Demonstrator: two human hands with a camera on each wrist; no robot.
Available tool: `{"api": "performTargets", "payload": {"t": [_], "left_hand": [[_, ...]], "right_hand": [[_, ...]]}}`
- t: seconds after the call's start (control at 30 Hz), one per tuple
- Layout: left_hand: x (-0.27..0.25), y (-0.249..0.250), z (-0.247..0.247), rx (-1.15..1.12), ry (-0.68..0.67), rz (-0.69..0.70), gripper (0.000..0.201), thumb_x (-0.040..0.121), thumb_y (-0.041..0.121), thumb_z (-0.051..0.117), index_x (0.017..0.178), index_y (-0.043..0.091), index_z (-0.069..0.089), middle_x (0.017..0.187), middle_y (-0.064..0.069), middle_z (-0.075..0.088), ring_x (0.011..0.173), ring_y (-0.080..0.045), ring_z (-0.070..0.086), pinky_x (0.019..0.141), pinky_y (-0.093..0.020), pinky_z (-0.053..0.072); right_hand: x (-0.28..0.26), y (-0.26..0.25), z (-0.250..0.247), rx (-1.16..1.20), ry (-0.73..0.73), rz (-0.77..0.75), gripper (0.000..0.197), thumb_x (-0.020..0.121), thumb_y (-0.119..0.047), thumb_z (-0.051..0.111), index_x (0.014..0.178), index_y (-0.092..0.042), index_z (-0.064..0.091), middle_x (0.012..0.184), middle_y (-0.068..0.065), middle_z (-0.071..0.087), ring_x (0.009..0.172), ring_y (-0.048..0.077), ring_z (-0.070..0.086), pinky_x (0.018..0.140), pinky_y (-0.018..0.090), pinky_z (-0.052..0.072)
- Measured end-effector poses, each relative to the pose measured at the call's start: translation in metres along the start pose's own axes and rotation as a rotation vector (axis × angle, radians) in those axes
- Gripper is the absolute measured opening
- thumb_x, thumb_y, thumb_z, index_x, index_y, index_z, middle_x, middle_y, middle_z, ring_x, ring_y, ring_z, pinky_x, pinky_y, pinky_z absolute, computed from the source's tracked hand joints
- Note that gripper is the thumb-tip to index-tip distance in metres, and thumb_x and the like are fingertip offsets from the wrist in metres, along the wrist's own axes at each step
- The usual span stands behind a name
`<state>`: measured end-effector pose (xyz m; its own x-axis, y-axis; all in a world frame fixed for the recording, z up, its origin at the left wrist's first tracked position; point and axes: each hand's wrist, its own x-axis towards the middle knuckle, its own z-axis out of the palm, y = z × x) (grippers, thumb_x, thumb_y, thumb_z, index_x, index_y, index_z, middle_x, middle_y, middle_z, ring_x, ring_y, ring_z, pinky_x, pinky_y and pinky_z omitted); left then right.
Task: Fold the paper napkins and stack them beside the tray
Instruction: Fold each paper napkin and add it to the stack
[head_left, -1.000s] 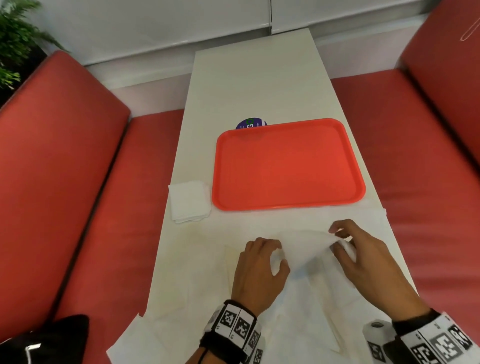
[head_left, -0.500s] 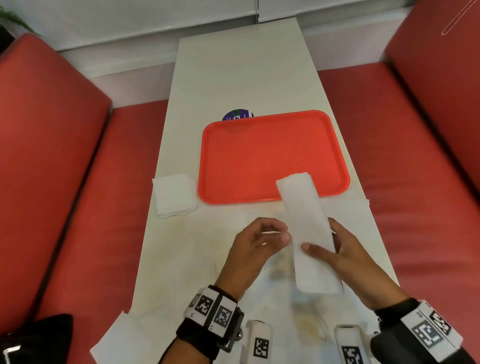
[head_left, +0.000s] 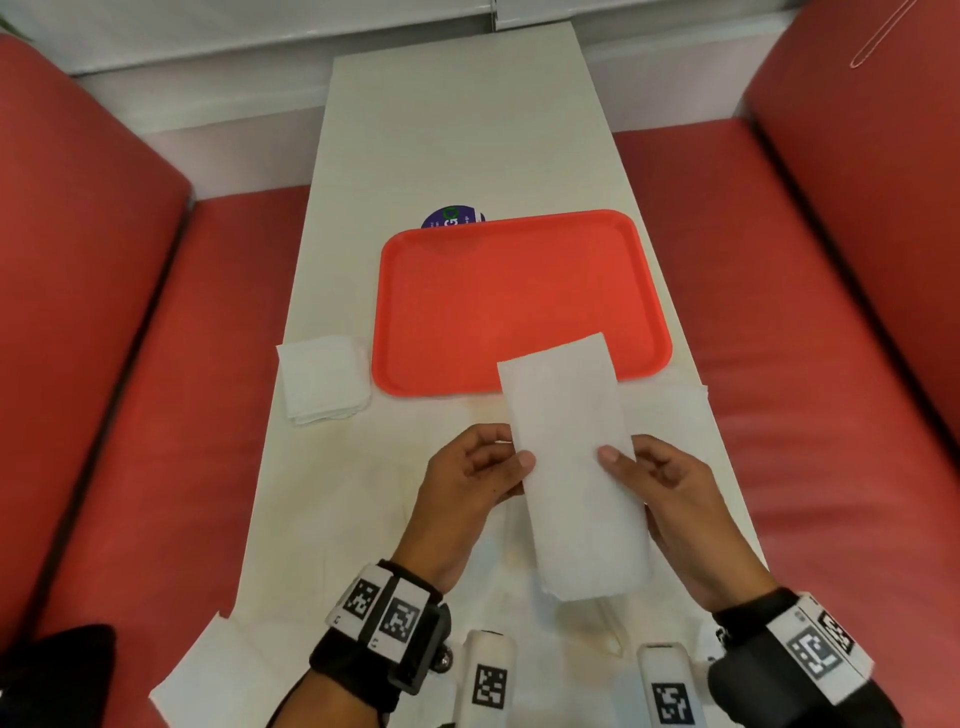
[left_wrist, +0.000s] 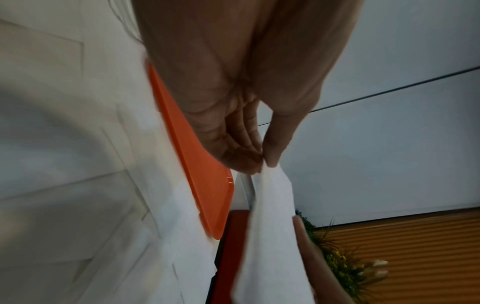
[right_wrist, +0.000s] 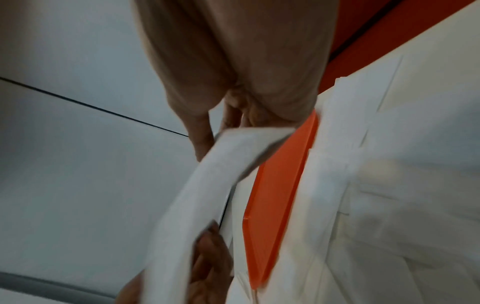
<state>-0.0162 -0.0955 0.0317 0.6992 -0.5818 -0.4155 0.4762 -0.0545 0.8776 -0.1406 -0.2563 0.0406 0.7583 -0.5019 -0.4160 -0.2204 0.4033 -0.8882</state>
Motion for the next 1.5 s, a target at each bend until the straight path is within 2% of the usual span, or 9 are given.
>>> {"api": "performTargets", "payload": {"t": [0.3, 0.43, 0.53, 0.63, 0.8, 0.9, 1.23, 1.33, 1.5], "left_hand": [[-0.007, 0.000, 0.004, 0.229, 0.176, 0.107, 0.029, 0.084, 0.028, 0.080, 0.108, 0.021, 0.066, 0.098, 0.001, 0.073, 0.087, -0.016, 0.070, 0.087, -0.039, 0.059], [-0.019, 0.004, 0.024, 0.171, -0.051, 0.014, 0.048, 0.079, 0.044, 0.080, 0.117, 0.017, 0.065, 0.110, -0.003, 0.075, 0.104, -0.021, 0.073, 0.094, -0.043, 0.058], [-0.021, 0.012, 0.027, 0.156, -0.038, 0.045, 0.029, 0.094, 0.025, 0.071, 0.120, 0.014, 0.069, 0.113, -0.004, 0.077, 0.107, -0.021, 0.072, 0.096, -0.042, 0.056], [-0.020, 0.017, 0.019, 0.030, -0.035, -0.006, 0.028, 0.097, 0.016, 0.063, 0.123, 0.008, 0.069, 0.119, -0.011, 0.074, 0.113, -0.030, 0.070, 0.099, -0.050, 0.054], [-0.026, 0.020, 0.010, -0.022, -0.123, -0.076, 0.031, 0.099, 0.016, 0.059, 0.126, 0.003, 0.066, 0.124, -0.014, 0.072, 0.116, -0.033, 0.068, 0.098, -0.049, 0.055], [-0.027, 0.018, 0.003, 0.081, -0.082, -0.059, 0.028, 0.096, 0.020, 0.063, 0.120, 0.008, 0.070, 0.116, -0.009, 0.076, 0.110, -0.026, 0.072, 0.094, -0.044, 0.058], [-0.042, 0.019, -0.033, 0.042, 0.060, 0.081, 0.021, 0.086, 0.003, 0.073, 0.107, 0.004, 0.074, 0.093, -0.016, 0.078, 0.085, -0.022, 0.074, 0.072, -0.032, 0.058], [-0.049, 0.024, -0.045, 0.108, -0.006, 0.120, 0.023, 0.093, -0.013, 0.057, 0.088, 0.000, 0.075, 0.089, -0.008, 0.077, 0.078, -0.016, 0.072, 0.067, -0.025, 0.056], [-0.057, 0.035, -0.068, 0.131, -0.037, 0.141, 0.043, 0.092, -0.014, 0.047, 0.069, 0.011, 0.072, 0.099, -0.001, 0.068, 0.093, -0.018, 0.067, 0.070, -0.023, 0.052]], "right_hand": [[-0.009, 0.003, 0.003, -0.339, 0.199, -0.234, 0.010, 0.083, -0.026, 0.078, 0.085, -0.017, 0.076, 0.080, -0.003, 0.077, 0.070, 0.018, 0.073, 0.062, 0.032, 0.059], [-0.020, 0.003, 0.024, -0.702, 0.004, -0.544, 0.007, 0.088, -0.030, 0.072, 0.092, -0.026, 0.076, 0.087, -0.015, 0.069, 0.079, 0.007, 0.068, 0.065, 0.025, 0.055], [-0.024, -0.001, 0.032, -0.617, -0.091, -0.484, 0.017, 0.083, -0.031, 0.078, 0.099, -0.028, 0.073, 0.094, -0.013, 0.068, 0.086, 0.011, 0.068, 0.070, 0.027, 0.057], [-0.023, -0.003, 0.024, -0.546, 0.139, -0.446, 0.028, 0.078, -0.037, 0.080, 0.099, -0.029, 0.064, 0.097, -0.011, 0.063, 0.084, 0.010, 0.064, 0.069, 0.024, 0.054], [-0.021, -0.007, 0.015, -0.263, -0.009, -0.022, 0.037, 0.081, -0.040, 0.075, 0.115, -0.029, 0.067, 0.108, -0.008, 0.073, 0.091, 0.007, 0.072, 0.075, 0.024, 0.060], [-0.021, -0.009, 0.016, -0.128, 0.009, -0.059, 0.016, 0.089, -0.020, 0.071, 0.101, -0.011, 0.076, 0.097, 0.003, 0.079, 0.088, 0.021, 0.076, 0.077, 0.030, 0.062], [-0.024, -0.007, 0.027, -0.111, -0.150, -0.118, 0.024, 0.092, -0.007, 0.062, 0.113, -0.009, 0.073, 0.110, 0.004, 0.077, 0.102, 0.022, 0.073, 0.088, 0.031, 0.059], [-0.025, -0.007, 0.035, -0.139, -0.228, -0.186, 0.035, 0.095, 0.012, 0.049, 0.099, -0.007, 0.078, 0.103, 0.004, 0.071, 0.100, 0.020, 0.068, 0.078, 0.022, 0.054], [-0.037, -0.012, 0.068, -0.145, -0.181, -0.181, 0.049, 0.101, 0.000, 0.034, 0.082, -0.007, 0.079, 0.100, -0.002, 0.064, 0.086, 0.011, 0.061, 0.065, 0.016, 0.046]]}}
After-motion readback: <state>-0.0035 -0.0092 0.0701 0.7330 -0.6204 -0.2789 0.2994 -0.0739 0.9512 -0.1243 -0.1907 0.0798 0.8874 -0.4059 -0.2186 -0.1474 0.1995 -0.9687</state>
